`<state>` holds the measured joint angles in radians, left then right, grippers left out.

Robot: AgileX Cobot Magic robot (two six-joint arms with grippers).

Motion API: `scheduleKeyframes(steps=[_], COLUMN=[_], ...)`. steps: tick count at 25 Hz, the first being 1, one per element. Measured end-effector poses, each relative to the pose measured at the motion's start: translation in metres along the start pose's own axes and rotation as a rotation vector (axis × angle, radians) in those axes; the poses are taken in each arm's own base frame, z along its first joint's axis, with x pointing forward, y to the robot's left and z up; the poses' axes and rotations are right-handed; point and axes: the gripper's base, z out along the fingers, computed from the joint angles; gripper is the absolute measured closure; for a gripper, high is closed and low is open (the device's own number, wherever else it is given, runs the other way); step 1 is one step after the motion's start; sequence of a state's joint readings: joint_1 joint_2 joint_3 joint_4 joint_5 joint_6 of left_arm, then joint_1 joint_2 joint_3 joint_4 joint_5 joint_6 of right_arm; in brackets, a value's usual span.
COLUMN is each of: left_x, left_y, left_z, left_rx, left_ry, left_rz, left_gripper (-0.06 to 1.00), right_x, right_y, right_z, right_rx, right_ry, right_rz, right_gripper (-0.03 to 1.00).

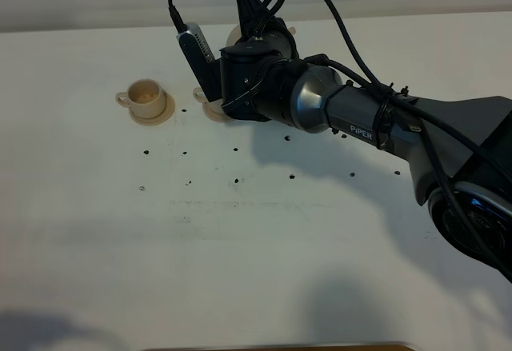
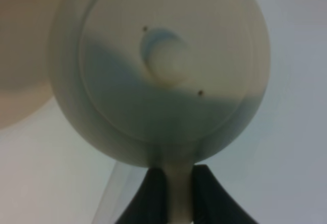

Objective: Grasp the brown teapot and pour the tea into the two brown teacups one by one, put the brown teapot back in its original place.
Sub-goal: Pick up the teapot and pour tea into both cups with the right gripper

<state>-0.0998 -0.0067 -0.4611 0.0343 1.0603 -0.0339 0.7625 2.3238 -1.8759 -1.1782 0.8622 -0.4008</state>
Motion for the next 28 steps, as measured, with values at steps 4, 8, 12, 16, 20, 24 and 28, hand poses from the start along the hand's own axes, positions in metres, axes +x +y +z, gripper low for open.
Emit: scheduleKeyframes(steps=[4, 8, 12, 16, 20, 24, 28], left_x=[0.0000, 0.0000, 0.0000, 0.0000, 0.0000, 0.0000, 0.0000], left_y=[0.0000, 0.0000, 0.0000, 0.0000, 0.0000, 0.0000, 0.0000], left_z=[0.0000, 0.0000, 0.0000, 0.0000, 0.0000, 0.0000, 0.0000], left_rx=[0.000, 0.000, 0.000, 0.000, 0.000, 0.000, 0.000], left_ry=[0.000, 0.000, 0.000, 0.000, 0.000, 0.000, 0.000], left_rz=[0.000, 0.000, 0.000, 0.000, 0.000, 0.000, 0.000], left_gripper=[0.88, 0.88, 0.88, 0.88, 0.88, 0.88, 0.88], right_x=[0.0001, 0.0001, 0.0001, 0.0001, 0.0002, 0.0004, 0.0007], right_y=[-0.0001, -0.0002, -0.0004, -0.0004, -0.0005, -0.0009, -0.0016], right_z=[0.0000, 0.0000, 0.0000, 0.0000, 0.0000, 0.0000, 0.0000], right_rx=[0.002, 0.002, 0.004, 0.004, 0.006, 0.010, 0.018], right_ry=[0.001, 0.001, 0.002, 0.002, 0.003, 0.004, 0.007], right_rz=[-0.001, -0.002, -0.004, -0.004, -0.006, -0.010, -0.020], right_gripper=[0.85, 0.85, 0.85, 0.85, 0.85, 0.85, 0.85])
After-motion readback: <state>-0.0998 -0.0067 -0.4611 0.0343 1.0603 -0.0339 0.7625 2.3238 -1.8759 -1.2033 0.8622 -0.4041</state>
